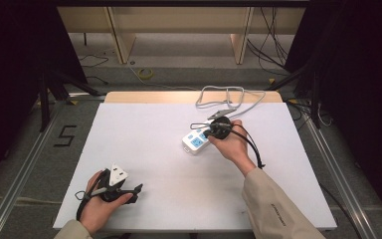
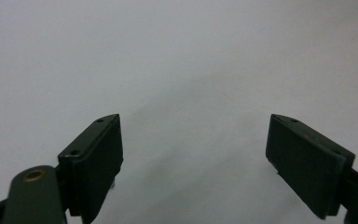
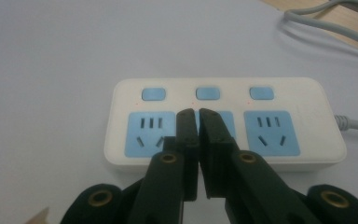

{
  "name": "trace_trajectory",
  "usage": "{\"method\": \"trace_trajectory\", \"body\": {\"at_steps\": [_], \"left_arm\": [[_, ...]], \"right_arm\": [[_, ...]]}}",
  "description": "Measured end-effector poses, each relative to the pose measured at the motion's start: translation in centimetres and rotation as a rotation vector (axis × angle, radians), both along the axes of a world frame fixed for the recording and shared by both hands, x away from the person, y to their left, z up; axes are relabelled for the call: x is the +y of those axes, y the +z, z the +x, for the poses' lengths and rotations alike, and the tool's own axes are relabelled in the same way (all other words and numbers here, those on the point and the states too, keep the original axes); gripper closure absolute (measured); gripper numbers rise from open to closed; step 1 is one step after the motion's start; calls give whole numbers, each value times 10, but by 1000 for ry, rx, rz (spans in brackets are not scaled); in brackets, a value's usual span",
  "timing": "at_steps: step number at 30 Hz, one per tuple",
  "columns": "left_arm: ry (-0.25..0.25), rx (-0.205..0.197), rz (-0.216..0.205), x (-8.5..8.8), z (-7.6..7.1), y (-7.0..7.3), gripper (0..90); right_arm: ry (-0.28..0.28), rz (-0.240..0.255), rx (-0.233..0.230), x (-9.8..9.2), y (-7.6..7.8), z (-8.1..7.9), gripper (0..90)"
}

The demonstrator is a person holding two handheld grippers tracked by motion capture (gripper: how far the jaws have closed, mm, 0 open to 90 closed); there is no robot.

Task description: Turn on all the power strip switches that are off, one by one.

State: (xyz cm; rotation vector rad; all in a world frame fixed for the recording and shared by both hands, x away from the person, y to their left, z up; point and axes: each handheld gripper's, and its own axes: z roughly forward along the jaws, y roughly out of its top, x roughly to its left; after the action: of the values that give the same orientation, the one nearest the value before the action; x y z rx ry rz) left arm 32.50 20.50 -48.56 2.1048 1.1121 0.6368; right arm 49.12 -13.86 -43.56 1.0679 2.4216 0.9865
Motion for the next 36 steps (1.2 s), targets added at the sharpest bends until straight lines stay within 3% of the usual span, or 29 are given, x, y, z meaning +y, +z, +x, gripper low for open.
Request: {"method": "trace_trajectory", "body": {"at_steps": [22,36], "left_arm": [[2,10,0,-1,1,-1,188],[4,13,2,-1,1,-1,188]], "right_arm": [[-44,19,-24,-46,-1,-27,773],[-68,24,-9,-70,-9,-46,683]]}}
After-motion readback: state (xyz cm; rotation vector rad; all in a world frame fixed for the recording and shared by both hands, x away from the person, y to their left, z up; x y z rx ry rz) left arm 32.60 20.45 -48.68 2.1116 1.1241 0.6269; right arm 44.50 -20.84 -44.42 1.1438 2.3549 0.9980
